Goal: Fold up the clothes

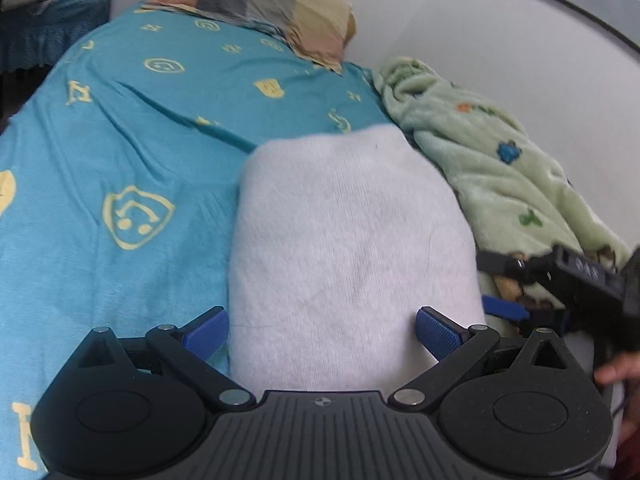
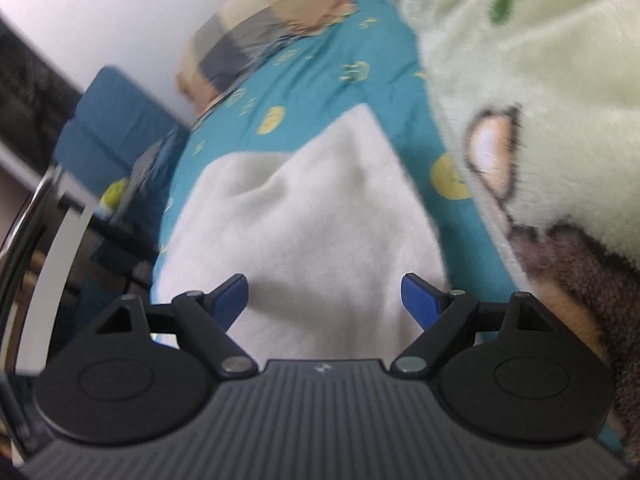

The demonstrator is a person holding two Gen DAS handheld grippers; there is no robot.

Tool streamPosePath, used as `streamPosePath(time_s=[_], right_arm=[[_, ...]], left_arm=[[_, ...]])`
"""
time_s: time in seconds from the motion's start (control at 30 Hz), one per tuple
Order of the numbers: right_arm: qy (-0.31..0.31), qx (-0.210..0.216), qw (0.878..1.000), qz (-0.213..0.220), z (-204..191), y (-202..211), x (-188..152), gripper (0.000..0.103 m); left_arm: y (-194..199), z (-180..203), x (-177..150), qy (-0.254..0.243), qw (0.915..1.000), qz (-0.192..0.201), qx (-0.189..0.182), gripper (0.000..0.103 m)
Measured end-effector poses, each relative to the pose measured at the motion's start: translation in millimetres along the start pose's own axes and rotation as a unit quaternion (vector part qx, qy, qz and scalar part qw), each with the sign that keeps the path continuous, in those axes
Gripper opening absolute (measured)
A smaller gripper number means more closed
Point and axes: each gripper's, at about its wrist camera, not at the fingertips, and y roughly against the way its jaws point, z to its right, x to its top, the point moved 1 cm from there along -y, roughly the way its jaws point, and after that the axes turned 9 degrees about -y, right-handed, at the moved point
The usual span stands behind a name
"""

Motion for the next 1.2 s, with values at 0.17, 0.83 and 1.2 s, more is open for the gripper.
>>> streamPosePath(time_s=[0.17, 0.83, 1.2], right_arm=[[-0.044, -0.008, 0.999, 0.003, 14, -12, -1, 0.085], [-0.047, 0.034, 0.998, 0.026, 12, -6, -1, 0.085], [0.011, -0.003, 0.999, -0.045, 7, -38, -6, 0.086]], left_arm=[[-15, -7, -4, 0.016, 0.9994, -0.011, -0.029, 0.103], [11, -54, 6, 0.129, 0.9876, 0.061, -0.064, 0.015], [24, -94, 2, 0.163, 0.9831, 0.069, -0.046, 0.014]])
